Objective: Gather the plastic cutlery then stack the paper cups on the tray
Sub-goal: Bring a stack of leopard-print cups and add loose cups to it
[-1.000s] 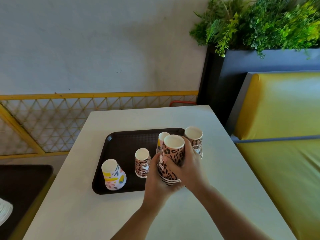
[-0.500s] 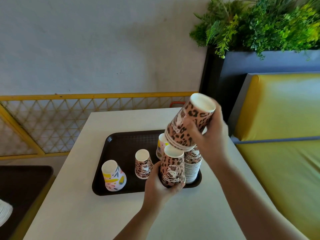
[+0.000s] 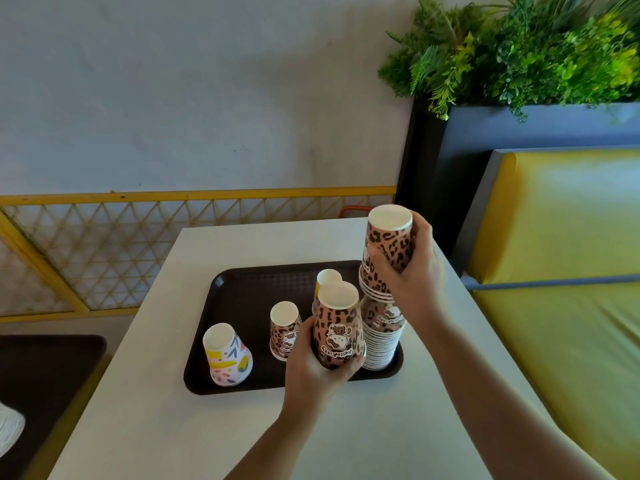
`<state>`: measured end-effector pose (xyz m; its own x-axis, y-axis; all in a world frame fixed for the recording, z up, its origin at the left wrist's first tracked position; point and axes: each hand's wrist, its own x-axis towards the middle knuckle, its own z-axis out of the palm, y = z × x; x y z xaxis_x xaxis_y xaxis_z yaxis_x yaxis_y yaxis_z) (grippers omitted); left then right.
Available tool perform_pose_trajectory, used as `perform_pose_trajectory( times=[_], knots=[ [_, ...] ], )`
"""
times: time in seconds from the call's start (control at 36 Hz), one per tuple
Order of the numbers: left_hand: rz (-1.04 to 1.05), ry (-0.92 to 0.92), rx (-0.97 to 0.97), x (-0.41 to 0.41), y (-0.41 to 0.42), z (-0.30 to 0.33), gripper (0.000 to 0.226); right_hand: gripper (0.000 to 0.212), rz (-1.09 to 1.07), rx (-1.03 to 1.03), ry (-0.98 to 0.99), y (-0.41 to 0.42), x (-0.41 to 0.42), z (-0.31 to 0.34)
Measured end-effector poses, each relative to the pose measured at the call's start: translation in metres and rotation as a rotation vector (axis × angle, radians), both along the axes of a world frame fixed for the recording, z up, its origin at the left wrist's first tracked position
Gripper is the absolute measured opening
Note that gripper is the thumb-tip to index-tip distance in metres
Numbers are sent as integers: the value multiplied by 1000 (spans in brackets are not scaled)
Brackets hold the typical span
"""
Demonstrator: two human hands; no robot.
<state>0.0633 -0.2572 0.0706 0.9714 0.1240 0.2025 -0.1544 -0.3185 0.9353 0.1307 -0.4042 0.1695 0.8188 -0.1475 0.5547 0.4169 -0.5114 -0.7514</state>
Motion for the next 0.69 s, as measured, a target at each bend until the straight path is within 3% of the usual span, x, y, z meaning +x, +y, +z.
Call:
perform_pose_trajectory(
  times=[0.36, 0.42, 0.5, 0.58, 0.69],
  knots=[
    [17, 24, -17, 5, 0, 12, 71, 63, -25, 44, 218, -2, -1, -53],
    [16, 13, -29, 7, 0, 15, 72, 63, -56, 66, 198, -2, -7, -52],
    [14, -24, -30, 11, -2, 28, 72, 63, -96, 36, 19, -1, -20, -36],
    [-11, -102, -33, 17, -6, 49, 71, 65, 59, -5, -62, 1, -30, -14],
    [-73, -178, -5, 26, -13, 75, 74, 76, 230, -52, 55, 8, -34, 5]
  ],
)
